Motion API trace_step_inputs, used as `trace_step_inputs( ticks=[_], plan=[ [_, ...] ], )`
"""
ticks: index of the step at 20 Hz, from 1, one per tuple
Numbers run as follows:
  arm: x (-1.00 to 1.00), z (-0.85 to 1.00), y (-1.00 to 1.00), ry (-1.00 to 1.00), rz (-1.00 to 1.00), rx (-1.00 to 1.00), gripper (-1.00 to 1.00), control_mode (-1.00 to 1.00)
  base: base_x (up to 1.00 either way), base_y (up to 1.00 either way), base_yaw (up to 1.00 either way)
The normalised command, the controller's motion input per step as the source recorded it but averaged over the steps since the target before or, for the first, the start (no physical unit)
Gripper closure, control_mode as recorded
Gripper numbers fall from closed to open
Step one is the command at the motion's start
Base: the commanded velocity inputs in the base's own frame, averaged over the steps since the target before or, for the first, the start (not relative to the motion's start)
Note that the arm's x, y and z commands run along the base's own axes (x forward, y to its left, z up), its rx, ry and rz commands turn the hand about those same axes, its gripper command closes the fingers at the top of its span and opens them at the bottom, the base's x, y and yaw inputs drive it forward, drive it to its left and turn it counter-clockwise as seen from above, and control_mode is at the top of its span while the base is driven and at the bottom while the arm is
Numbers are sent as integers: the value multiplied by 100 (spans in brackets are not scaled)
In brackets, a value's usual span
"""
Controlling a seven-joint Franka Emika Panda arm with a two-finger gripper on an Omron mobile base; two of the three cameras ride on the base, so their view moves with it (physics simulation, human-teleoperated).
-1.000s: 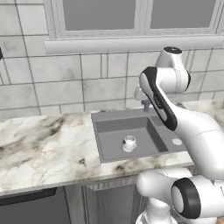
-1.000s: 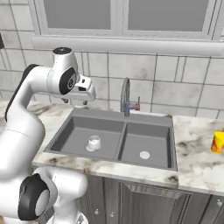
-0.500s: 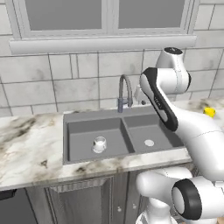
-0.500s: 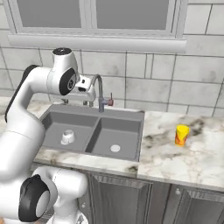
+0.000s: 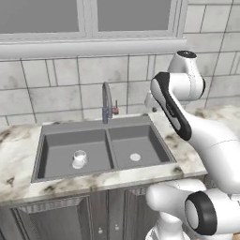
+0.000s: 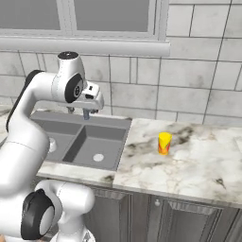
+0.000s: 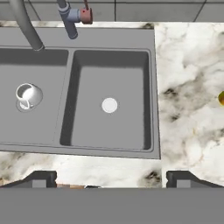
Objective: Move any existing items from the left basin to the right basin for drying. Then move the cup from the counter to the left basin of the sink for washing.
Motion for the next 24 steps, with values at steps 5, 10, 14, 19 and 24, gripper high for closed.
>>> trace_step_inputs(
  ticks=[5, 10, 14, 19, 24],
  plan=[
    [0, 0, 0, 0, 0, 0, -100, 100, 62, -10, 0],
    [0, 0, 0, 0, 0, 0, -100, 100, 52, 0, 0],
    [0, 0, 0, 0, 0, 0, -100, 100, 44, 2, 0],
    [0, 0, 0, 0, 0, 0, -100, 100, 10, 1, 0],
    [0, 0, 0, 0, 0, 0, -100, 100, 0, 0, 0]
  ],
)
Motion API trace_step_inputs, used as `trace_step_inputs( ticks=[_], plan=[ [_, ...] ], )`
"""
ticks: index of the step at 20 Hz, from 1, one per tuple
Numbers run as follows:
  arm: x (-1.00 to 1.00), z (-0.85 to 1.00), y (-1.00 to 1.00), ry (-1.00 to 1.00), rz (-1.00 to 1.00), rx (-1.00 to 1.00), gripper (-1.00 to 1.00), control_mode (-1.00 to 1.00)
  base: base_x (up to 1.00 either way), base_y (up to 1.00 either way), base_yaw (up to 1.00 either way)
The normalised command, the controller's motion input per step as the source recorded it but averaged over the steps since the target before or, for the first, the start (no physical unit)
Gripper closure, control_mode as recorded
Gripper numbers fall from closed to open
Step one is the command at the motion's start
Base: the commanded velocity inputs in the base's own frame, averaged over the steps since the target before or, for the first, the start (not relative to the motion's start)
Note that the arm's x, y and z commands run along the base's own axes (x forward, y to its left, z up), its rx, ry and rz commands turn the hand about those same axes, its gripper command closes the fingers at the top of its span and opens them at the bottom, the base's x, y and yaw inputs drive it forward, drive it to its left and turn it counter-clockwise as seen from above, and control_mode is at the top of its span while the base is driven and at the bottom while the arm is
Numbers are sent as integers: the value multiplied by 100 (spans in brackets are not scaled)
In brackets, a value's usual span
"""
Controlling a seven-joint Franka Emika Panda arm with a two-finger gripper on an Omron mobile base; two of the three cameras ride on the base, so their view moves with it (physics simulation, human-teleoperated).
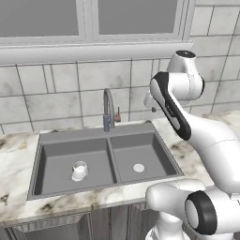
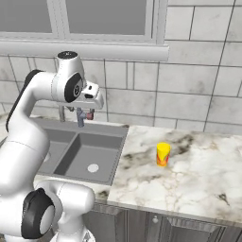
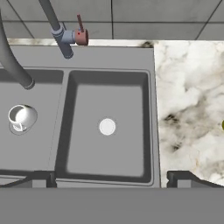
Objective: Move any existing items from the left basin to the right basin for drying. Then move the cup from the counter to the left basin of the sink for washing.
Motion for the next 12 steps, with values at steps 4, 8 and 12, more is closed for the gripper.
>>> trace_step_inputs(
  ticks=[4, 8, 12],
  plan=[
    [0, 0, 0, 0, 0, 0, -100, 100, 0, 0, 0],
    [0, -2, 0, 0, 0, 0, -100, -100, 0, 0, 0],
    [-7, -5, 21, 0, 0, -2, -100, -100, 0, 0, 0]
  ],
)
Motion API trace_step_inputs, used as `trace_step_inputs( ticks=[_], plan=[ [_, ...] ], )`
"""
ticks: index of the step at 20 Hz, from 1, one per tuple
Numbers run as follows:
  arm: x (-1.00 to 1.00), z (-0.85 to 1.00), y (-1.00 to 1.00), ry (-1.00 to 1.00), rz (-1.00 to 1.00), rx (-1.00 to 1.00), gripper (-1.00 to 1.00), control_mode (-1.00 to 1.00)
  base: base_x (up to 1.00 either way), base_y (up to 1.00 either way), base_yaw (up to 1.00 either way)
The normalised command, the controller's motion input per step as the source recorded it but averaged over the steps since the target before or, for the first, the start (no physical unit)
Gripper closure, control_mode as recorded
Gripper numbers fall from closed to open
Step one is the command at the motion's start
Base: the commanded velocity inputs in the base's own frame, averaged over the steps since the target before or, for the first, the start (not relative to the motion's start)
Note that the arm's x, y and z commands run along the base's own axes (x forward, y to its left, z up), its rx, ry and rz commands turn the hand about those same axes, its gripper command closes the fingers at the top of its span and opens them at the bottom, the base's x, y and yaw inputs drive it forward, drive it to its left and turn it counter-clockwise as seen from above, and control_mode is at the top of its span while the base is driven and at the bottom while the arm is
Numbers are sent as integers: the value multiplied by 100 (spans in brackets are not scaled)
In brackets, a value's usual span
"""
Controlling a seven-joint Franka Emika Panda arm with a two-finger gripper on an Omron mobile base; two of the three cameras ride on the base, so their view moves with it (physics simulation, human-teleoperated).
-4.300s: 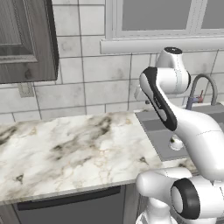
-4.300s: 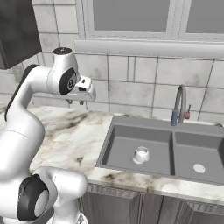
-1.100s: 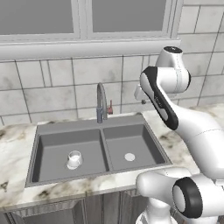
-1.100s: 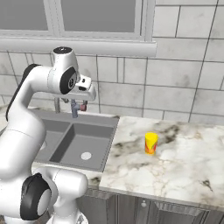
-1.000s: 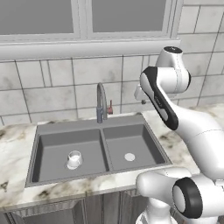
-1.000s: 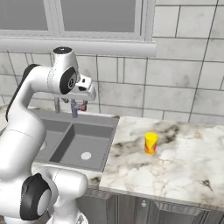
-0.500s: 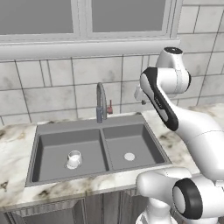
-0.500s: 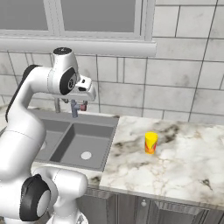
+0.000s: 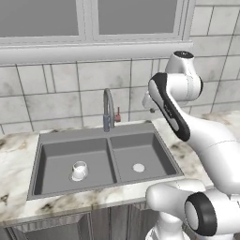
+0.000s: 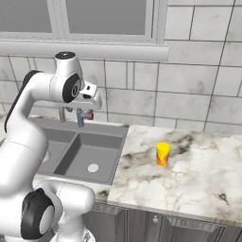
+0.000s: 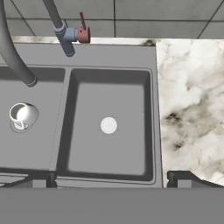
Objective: Move any existing items from the left basin to the right basin for drying. Then move the cup from the counter to the left basin of the sink for washing.
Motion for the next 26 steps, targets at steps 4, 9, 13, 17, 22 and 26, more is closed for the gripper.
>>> trace_step_inputs(
  ticks=[4, 9, 13, 17, 22, 26],
  plan=[
    [-8, -5, 62, 0, -1, -8, -100, -100, 0, 0, 0],
    [-8, -13, 55, 9, 0, 0, -100, -100, 0, 0, 0],
    [-6, -17, 36, 15, 0, 4, -100, -100, 0, 0, 0],
    [-12, -25, 29, 12, 0, 5, -100, -100, 0, 0, 0],
    [-31, -30, 37, 2, 0, 1, -100, -100, 0, 0, 0],
    [-33, -26, 57, 0, 0, 0, -100, -100, 0, 0, 0]
  ],
)
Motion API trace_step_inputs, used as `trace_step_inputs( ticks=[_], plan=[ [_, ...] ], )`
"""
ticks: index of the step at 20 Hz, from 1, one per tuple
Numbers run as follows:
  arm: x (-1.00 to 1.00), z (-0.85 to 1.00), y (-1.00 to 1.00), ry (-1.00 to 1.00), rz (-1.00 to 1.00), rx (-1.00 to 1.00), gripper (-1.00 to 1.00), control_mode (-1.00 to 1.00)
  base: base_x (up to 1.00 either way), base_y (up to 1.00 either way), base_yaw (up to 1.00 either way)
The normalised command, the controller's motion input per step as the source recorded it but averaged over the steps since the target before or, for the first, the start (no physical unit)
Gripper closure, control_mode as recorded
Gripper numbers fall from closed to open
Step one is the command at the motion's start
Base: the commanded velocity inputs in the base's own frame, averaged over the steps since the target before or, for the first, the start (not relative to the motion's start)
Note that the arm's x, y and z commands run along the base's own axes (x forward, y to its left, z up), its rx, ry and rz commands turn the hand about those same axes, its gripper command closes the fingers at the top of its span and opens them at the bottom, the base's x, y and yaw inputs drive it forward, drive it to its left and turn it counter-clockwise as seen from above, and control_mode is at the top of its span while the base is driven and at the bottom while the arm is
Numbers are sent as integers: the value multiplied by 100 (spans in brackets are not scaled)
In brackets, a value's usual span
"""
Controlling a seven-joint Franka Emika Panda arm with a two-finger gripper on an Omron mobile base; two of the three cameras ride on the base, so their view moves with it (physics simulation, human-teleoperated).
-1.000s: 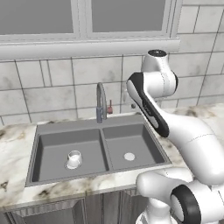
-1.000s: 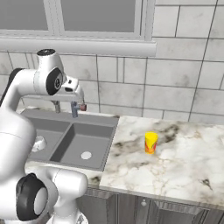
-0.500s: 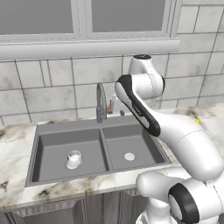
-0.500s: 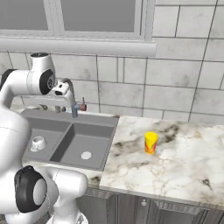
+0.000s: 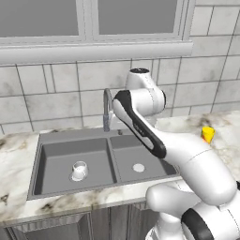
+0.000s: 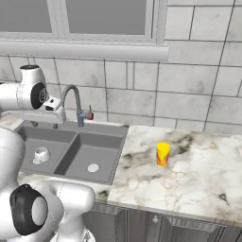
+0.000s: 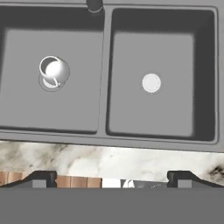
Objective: Move any existing items from the left basin to the right basin for drying. Then move the cup from the counter to the left basin of the sink for washing.
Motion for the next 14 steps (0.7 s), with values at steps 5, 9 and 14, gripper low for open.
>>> trace_step_inputs(
  ticks=[5, 9, 14],
  plan=[
    [-18, -29, 60, 0, 0, 0, -100, -100, 0, 0, 0],
    [-3, -37, 50, 1, 0, 0, -100, -100, 0, 0, 0],
    [0, -42, 39, 4, 0, 0, -100, -100, 0, 0, 0]
  ],
)
